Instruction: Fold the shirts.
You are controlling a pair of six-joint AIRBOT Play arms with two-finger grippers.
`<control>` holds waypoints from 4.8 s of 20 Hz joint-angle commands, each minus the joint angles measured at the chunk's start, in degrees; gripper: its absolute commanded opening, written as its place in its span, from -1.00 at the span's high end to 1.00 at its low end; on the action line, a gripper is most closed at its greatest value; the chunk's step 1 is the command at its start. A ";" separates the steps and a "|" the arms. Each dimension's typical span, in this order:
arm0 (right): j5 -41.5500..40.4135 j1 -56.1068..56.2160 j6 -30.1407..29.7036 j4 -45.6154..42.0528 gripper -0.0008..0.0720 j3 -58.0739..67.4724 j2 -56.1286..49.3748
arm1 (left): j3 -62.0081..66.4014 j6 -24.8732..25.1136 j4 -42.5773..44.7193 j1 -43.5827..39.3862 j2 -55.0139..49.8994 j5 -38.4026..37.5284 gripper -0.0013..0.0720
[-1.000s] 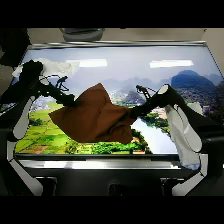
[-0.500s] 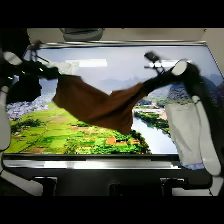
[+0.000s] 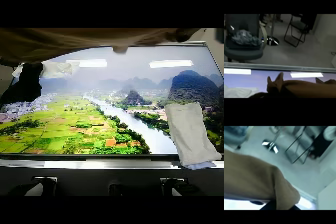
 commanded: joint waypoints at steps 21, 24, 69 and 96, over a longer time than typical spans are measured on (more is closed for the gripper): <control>-19.12 0.02 9.70 6.91 0.85 -22.69 -35.76 | -43.69 4.17 -0.11 -0.24 -25.53 13.09 0.90; -26.01 0.02 14.19 6.88 0.85 -22.69 -38.62 | -32.39 4.57 -1.33 -0.24 -34.67 13.11 0.90; 16.02 -13.14 -1.77 35.28 -0.43 -42.51 -37.42 | -59.19 9.29 -8.68 8.33 -24.81 2.60 0.89; -0.20 -13.27 -5.49 12.28 0.86 -3.67 16.92 | -8.46 -2.16 0.15 8.39 21.57 -0.81 0.90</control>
